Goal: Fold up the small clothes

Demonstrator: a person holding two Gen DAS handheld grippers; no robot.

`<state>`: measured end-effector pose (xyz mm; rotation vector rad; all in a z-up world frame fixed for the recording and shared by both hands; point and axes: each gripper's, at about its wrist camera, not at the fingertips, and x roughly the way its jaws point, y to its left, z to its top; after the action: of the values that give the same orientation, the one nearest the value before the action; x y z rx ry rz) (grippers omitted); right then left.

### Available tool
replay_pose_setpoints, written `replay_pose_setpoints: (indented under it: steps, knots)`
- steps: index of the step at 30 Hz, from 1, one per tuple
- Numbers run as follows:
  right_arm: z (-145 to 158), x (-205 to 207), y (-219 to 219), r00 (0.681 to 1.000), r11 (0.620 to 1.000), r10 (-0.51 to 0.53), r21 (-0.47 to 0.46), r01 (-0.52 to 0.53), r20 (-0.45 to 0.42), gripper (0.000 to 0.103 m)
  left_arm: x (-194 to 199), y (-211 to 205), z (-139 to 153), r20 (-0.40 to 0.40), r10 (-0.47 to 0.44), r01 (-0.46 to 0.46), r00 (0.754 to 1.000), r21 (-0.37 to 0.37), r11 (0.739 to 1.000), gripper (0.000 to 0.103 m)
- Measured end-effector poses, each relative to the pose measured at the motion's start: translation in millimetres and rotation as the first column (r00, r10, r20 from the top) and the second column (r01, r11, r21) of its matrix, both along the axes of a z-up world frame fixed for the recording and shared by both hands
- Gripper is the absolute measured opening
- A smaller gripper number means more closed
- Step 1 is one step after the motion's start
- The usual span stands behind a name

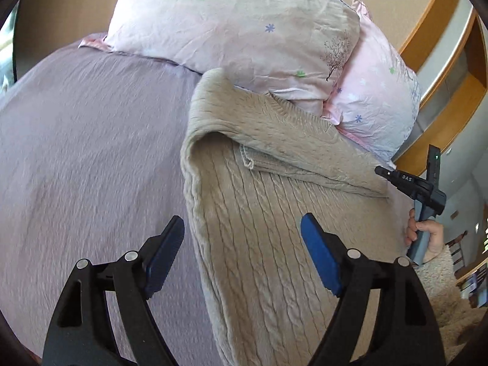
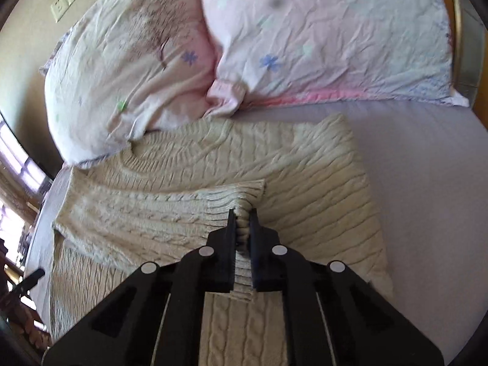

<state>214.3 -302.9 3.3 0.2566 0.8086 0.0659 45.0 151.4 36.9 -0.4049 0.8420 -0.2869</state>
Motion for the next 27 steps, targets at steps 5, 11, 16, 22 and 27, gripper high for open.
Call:
replay_pose_setpoints:
  steps: [5, 11, 16, 22, 27]
  knots:
    - [-10.7, -0.8, -53.5, 0.987, 0.987, -0.119, 0.098, 0.13, -0.111, 0.039, -12.3, -6.2, -7.5, 0.0, -0.041, 0.041, 0.999, -0.056, 0.998, 0.079]
    - [-34.5, -86.0, -89.9, 0.977, 0.962, -0.042, 0.256, 0.096, -0.21, 0.047, -36.9, -5.1, -21.9, 0.002, -0.085, 0.085, 0.996, -0.16, 0.983, 0.07]
    - [-55.2, -171.7, -88.2, 0.972, 0.905, 0.107, 0.425, -0.008, -0.209, 0.028, -77.8, -6.2, -26.6, 0.065, -0.136, 0.148, 0.989, -0.247, 0.958, 0.048]
    - [-72.7, -251.8, -75.9, 0.951, 0.803, 0.283, 0.572, -0.166, -0.122, 0.016, -125.5, -8.5, -37.0, 0.064, -0.18, 0.191, 0.982, -0.369, 0.91, 0.044]
    - [-57.5, -248.2, -61.0, 0.942, 0.803, 0.327, 0.546, -0.239, -0.069, 0.008, -128.0, -19.6, -34.4, 0.041, -0.194, 0.196, 0.98, -0.339, 0.92, 0.014]
